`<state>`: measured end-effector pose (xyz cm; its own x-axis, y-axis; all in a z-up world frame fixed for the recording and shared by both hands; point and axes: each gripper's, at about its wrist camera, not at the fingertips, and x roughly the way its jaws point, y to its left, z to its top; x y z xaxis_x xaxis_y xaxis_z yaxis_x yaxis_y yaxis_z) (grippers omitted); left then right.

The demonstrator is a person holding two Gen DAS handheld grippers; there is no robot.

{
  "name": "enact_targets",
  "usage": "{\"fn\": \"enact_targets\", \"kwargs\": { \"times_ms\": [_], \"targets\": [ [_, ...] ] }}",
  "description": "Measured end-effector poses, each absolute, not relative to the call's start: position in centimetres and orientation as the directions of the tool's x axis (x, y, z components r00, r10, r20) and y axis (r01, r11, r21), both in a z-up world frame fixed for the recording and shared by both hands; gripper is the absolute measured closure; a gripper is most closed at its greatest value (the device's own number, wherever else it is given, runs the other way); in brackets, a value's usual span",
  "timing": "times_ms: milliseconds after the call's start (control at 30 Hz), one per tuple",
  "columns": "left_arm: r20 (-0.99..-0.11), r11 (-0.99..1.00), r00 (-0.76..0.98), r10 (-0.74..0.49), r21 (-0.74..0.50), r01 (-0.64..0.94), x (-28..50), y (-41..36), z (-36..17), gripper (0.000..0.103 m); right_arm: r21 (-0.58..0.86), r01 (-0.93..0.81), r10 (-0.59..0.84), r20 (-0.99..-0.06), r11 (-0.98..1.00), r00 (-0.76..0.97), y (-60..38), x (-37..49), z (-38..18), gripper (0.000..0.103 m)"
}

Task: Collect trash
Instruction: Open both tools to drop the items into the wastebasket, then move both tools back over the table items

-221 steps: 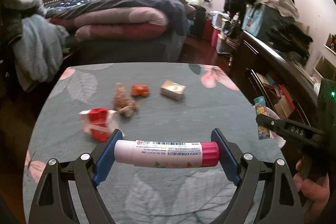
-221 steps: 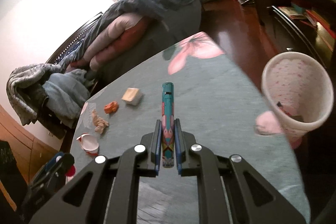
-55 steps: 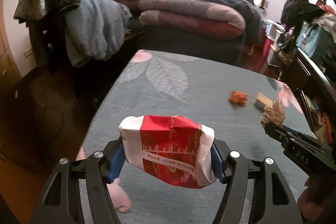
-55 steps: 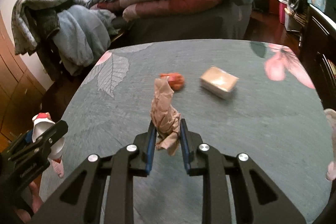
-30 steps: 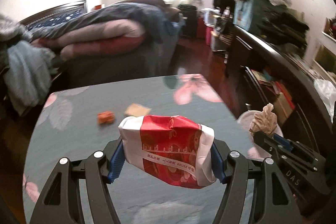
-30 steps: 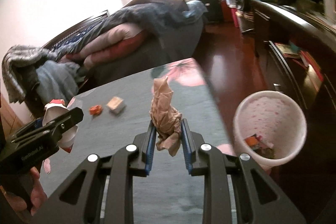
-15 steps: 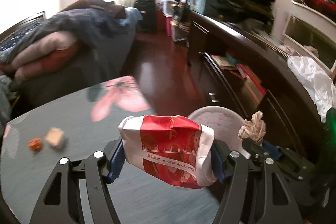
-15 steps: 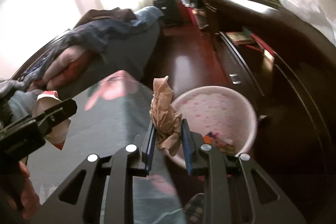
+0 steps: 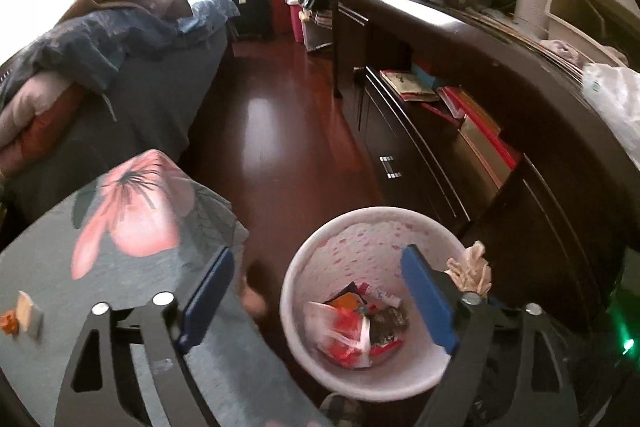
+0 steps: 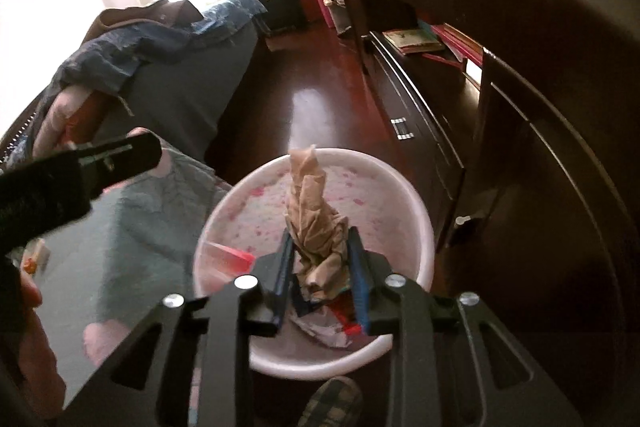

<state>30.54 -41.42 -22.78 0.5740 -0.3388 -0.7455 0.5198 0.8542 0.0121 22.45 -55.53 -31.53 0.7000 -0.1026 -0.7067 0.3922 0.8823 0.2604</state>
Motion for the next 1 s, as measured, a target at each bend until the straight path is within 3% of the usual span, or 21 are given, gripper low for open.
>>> {"fn": "enact_targets", "kwargs": {
  "times_ms": [67, 300, 467, 700, 1000],
  "targets": [
    [-0.750, 0.859, 0.570, -0.335, 0.005, 0.512, 31.0, -41.5, -22.9, 0.016, 0.263, 0.400, -0.099, -0.718, 0.878, 0.689, -56.1, 22.9, -32.3, 0.068],
    [-0.720, 0.871, 0.612, -0.327, 0.022, 0.491, 30.4, -40.2, -21.8, 0.011, 0.259, 0.402, -0.109, -0.710, 0.878, 0.695, -55.9, 22.7, -32.4, 0.047],
    [-0.711, 0.878, 0.622, -0.328, 0.014, 0.479, 29.8, -38.5, -20.8, 0.010, 0.250, 0.395, -0.119, -0.697, 0.884, 0.707, -54.9, 22.4, -30.9, 0.046],
    [-0.676, 0.893, 0.671, -0.306, 0.041, 0.449, 28.7, -35.3, -19.0, 0.009, 0.199, 0.370, -0.148, -0.671, 0.907, 0.726, -51.7, 21.4, -27.7, 0.031],
    [-0.653, 0.928, 0.705, -0.277, 0.008, 0.373, 28.1, -28.9, -17.1, 0.007, 0.149, 0.287, -0.117, -0.671, 0.946, 0.733, -45.5, 20.6, -24.6, 0.020]
  ]
}}
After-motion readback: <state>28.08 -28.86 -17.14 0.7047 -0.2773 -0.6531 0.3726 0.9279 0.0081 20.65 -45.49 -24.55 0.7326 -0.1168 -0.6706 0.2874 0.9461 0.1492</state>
